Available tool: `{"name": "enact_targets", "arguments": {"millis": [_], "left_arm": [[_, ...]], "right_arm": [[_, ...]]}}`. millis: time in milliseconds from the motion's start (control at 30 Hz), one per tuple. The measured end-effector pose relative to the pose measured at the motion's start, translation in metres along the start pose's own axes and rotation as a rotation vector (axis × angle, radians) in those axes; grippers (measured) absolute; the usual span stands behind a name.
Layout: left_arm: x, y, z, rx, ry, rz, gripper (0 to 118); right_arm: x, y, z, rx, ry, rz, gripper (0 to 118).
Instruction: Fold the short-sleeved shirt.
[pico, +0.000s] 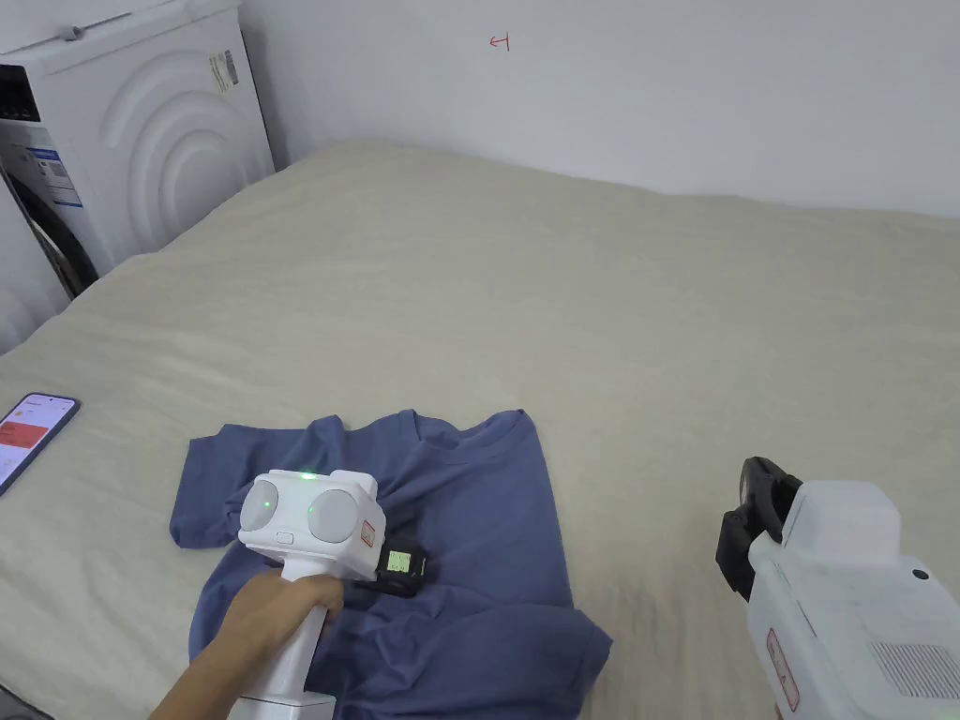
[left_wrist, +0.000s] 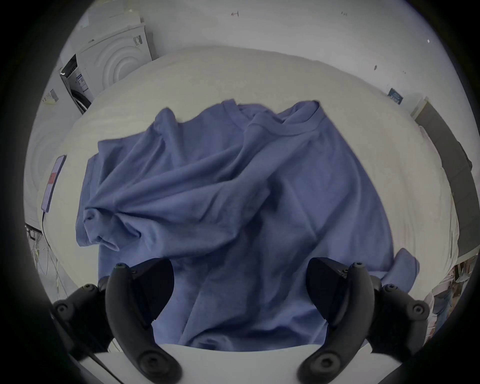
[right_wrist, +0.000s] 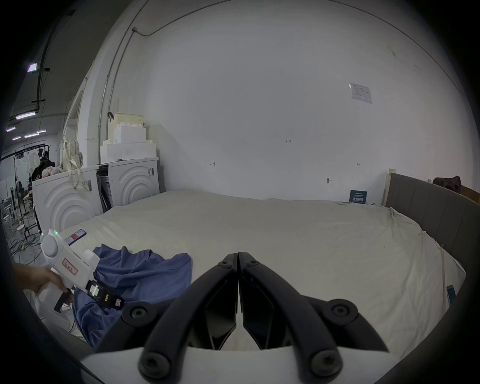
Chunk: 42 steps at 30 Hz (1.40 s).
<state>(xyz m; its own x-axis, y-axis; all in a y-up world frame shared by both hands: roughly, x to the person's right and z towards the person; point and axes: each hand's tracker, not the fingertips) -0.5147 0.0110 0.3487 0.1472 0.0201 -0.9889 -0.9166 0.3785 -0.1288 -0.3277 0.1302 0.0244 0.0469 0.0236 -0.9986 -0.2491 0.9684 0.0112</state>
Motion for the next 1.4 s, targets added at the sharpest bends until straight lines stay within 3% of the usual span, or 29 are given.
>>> {"name": "enact_targets", "arguments": {"millis": [67,133,200,233,333,367,633,833,1400], "left_arm": [[0.001,-0.001,-0.006,0.002,-0.004,0.012,105],[-0.002,0.001,-0.017,-0.014,-0.029,0.021,86],[0.003,0.001,-0.015,-0.011,-0.014,0.025,79],[0.004,0.002,-0.013,-0.013,-0.026,0.012,70],[0.010,0.000,-0.005,0.001,-0.075,0.037,14],[0.009,-0.001,-0.005,0.008,-0.085,0.032,3],[0.003,0.009,0.036,0.145,-0.138,0.019,0],[0.024,0.056,0.087,0.268,-0.115,-0.082,0],[0.237,0.154,0.220,0.546,-0.325,-0.438,0]], "right_arm": [[0.002,0.000,0.000,-0.004,-0.002,-0.005,0],[0.005,0.000,0.001,-0.007,-0.005,-0.006,0],[0.008,0.000,0.003,-0.003,-0.009,-0.005,0],[0.009,0.000,0.004,0.000,-0.011,-0.005,0],[0.015,0.002,0.005,0.005,-0.022,-0.013,0],[0.017,0.003,0.006,0.006,-0.025,-0.017,0],[0.036,0.009,0.017,0.031,-0.048,-0.022,0],[0.057,0.014,0.026,0.049,-0.084,-0.025,0],[0.137,0.031,0.075,0.111,-0.280,-0.038,0]]}}
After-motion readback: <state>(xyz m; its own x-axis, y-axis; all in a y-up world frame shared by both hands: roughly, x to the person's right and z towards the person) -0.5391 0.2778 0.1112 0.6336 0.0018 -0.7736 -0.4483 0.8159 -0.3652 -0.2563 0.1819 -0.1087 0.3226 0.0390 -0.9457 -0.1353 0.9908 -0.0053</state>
